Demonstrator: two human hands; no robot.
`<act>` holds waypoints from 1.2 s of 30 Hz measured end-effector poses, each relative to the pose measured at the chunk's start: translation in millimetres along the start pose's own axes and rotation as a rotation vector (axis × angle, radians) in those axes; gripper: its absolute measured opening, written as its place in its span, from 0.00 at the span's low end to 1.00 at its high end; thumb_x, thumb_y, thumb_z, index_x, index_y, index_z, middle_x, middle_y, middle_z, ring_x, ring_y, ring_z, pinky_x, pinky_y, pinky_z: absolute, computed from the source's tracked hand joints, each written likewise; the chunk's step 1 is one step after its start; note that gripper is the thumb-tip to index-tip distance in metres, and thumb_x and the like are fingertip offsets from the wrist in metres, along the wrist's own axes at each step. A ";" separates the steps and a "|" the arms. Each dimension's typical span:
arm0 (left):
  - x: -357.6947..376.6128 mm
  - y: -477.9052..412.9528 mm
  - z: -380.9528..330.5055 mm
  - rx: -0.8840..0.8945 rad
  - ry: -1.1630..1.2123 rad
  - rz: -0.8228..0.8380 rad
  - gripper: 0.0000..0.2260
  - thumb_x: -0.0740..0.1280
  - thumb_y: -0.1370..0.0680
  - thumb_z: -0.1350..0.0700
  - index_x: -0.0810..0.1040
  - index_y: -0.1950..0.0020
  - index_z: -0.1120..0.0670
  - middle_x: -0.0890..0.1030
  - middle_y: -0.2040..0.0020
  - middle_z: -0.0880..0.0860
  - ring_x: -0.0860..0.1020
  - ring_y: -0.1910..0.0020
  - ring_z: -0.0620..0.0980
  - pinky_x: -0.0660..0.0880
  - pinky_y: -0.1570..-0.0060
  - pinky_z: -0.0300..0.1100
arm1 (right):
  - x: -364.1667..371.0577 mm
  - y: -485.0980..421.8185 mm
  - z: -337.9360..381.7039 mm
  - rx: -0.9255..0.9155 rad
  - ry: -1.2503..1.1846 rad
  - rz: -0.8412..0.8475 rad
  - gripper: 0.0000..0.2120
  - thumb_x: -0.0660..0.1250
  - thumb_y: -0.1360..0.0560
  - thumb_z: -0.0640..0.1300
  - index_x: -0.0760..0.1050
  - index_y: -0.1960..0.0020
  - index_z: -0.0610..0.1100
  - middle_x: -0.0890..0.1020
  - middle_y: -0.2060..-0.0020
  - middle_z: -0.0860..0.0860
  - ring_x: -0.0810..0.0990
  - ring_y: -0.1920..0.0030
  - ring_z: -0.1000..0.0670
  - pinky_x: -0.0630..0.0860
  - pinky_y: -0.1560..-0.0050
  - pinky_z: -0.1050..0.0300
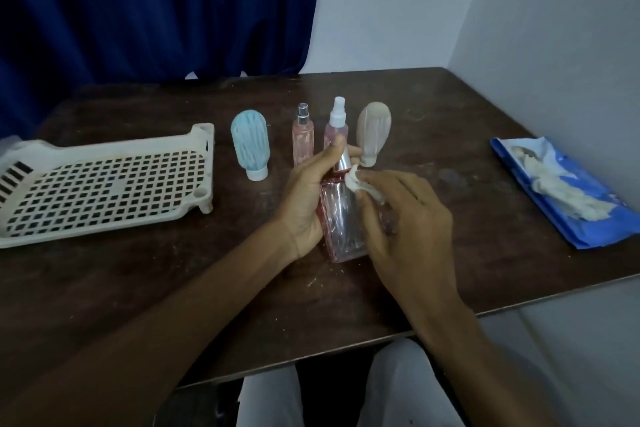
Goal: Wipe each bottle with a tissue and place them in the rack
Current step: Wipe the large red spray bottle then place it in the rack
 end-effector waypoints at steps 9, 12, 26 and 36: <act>0.1 -0.2 -5.4 0.052 0.059 -0.019 0.21 0.64 0.23 0.47 0.79 0.39 0.61 0.83 0.43 0.62 0.82 0.44 0.54 0.77 0.39 0.48 | 5.4 -4.8 16.6 -0.060 0.125 -0.017 0.12 0.71 0.25 0.36 0.82 0.42 0.40 0.82 0.49 0.47 0.78 0.49 0.48 0.70 0.48 0.66; -3.0 2.6 -7.2 0.081 -0.016 -0.019 0.18 0.59 0.17 0.48 0.79 0.39 0.60 0.84 0.50 0.58 0.82 0.44 0.55 0.78 0.41 0.47 | 13.7 -4.0 27.9 -0.108 0.138 -0.002 0.11 0.70 0.25 0.36 0.82 0.43 0.39 0.82 0.50 0.46 0.79 0.51 0.47 0.72 0.49 0.64; 1.0 5.3 -1.9 -0.037 0.131 0.072 0.17 0.63 0.22 0.47 0.80 0.40 0.56 0.83 0.56 0.54 0.82 0.53 0.49 0.81 0.49 0.42 | 18.7 -3.3 46.0 -0.131 0.128 0.089 0.06 0.71 0.24 0.39 0.84 0.49 0.39 0.82 0.55 0.46 0.80 0.57 0.49 0.79 0.61 0.58; 3.4 5.4 -2.9 -0.044 0.152 0.118 0.18 0.66 0.25 0.47 0.81 0.40 0.55 0.84 0.58 0.52 0.82 0.53 0.48 0.81 0.47 0.42 | 20.8 -9.9 47.7 -0.148 0.149 0.178 0.08 0.67 0.22 0.40 0.83 0.48 0.38 0.79 0.57 0.45 0.78 0.60 0.49 0.79 0.66 0.55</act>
Point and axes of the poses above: each hand's wrist, its own y-axis away from the middle knuckle, its own x-axis out of the palm, z = x × y, the point moved 10 cm from there along -y, towards the middle knuckle
